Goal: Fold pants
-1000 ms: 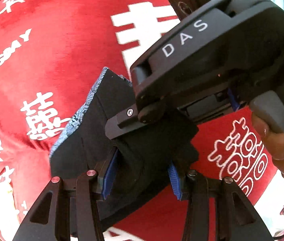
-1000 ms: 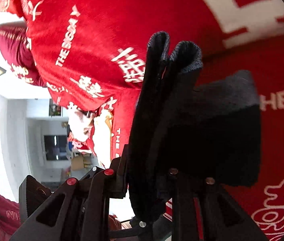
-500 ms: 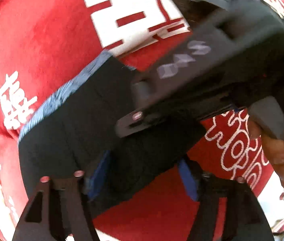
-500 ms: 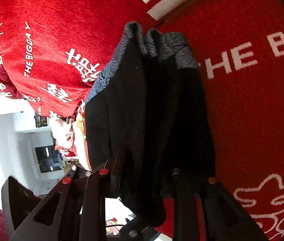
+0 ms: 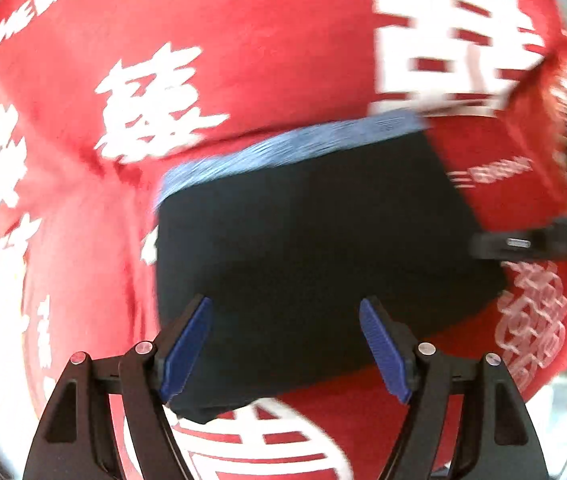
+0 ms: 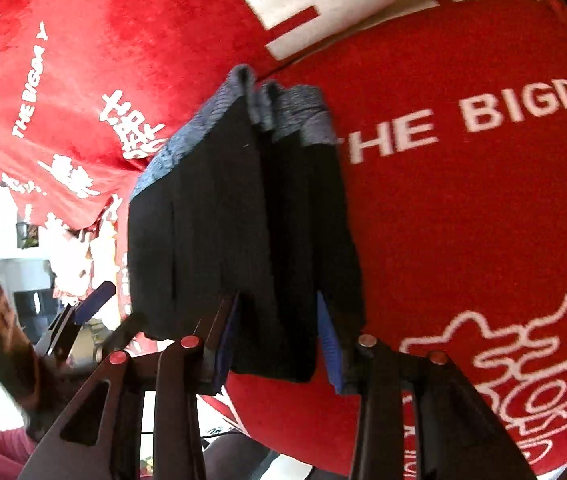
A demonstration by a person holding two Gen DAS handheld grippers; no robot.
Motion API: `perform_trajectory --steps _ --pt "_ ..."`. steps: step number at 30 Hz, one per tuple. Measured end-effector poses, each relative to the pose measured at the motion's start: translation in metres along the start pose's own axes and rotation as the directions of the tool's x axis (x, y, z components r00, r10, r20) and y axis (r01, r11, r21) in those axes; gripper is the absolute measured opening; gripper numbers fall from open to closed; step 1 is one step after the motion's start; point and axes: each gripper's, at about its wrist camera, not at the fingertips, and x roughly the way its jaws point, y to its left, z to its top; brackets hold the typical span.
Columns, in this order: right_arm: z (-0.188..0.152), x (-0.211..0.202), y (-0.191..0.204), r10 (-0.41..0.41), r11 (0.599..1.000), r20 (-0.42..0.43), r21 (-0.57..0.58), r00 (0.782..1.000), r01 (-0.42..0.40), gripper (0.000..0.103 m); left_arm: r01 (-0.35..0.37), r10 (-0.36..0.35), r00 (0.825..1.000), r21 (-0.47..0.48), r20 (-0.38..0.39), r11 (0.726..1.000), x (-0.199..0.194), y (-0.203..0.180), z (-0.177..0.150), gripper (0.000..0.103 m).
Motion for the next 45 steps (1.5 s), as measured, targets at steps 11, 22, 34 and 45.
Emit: perform_trajectory --steps 11,22,34,45 --pt "-0.009 -0.014 -0.006 -0.077 0.997 -0.028 0.006 0.997 0.077 0.060 -0.047 0.028 0.989 -0.128 -0.142 0.991 0.041 0.010 -0.013 0.093" --pt "-0.014 -0.007 -0.011 -0.071 0.997 -0.077 0.004 0.995 0.071 0.069 -0.065 0.041 0.990 -0.177 -0.138 0.982 0.050 0.014 -0.014 0.101" --pt "-0.009 -0.009 0.022 -0.167 0.983 -0.080 -0.089 0.983 0.160 0.078 -0.070 0.041 0.990 -0.215 -0.137 0.974 0.048 0.012 -0.018 0.101" --pt "0.001 0.000 0.059 -0.327 0.931 -0.039 -0.183 0.944 0.315 0.078 -0.068 0.042 0.994 -0.263 -0.103 0.962 0.048 0.015 -0.023 0.101"
